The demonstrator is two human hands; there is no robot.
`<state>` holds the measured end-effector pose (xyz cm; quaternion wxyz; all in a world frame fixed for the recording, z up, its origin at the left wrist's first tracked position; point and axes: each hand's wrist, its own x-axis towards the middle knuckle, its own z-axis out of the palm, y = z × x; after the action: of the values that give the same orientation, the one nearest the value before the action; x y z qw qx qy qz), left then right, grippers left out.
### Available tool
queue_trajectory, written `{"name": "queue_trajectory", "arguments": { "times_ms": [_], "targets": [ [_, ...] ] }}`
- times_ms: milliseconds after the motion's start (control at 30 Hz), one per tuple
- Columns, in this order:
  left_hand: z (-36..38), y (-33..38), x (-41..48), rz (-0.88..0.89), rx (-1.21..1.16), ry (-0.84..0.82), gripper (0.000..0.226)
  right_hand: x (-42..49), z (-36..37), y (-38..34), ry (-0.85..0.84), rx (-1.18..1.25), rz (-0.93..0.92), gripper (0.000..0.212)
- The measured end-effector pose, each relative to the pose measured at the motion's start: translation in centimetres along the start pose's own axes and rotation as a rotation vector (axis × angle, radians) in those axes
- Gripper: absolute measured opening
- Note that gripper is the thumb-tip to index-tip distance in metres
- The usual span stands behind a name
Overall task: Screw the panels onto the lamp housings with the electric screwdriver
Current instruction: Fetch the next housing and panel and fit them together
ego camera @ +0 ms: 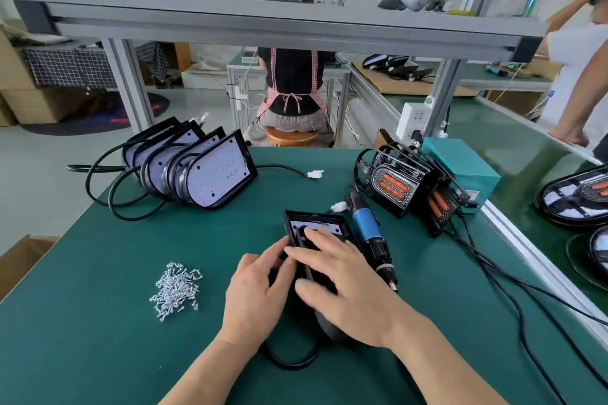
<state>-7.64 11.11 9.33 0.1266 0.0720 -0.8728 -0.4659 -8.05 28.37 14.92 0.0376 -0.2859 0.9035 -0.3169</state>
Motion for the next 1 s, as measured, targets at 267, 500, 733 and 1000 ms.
{"name": "queue_trajectory", "arguments": {
  "times_ms": [267, 500, 733, 1000],
  "targets": [
    [0.2, -0.2, 0.1, 0.039, 0.026, 0.017, 0.044, 3.1, -1.0, 1.8, 0.024, -0.134, -0.125, 0.058],
    [0.2, -0.3, 0.1, 0.008, 0.020, 0.016, 0.040, 3.4, 0.6, 2.3, 0.113, -0.047, -0.137, 0.046],
    [0.1, -0.1, 0.0, 0.044, 0.001, -0.019, 0.041, 4.5, 0.5, 2.8, 0.062, -0.127, -0.111, 0.049],
    [-0.1, 0.3, -0.2, 0.054, 0.008, -0.027, 0.054, 4.3, 0.9, 2.3, 0.044, -0.015, -0.049, 0.048]
  ]
}}
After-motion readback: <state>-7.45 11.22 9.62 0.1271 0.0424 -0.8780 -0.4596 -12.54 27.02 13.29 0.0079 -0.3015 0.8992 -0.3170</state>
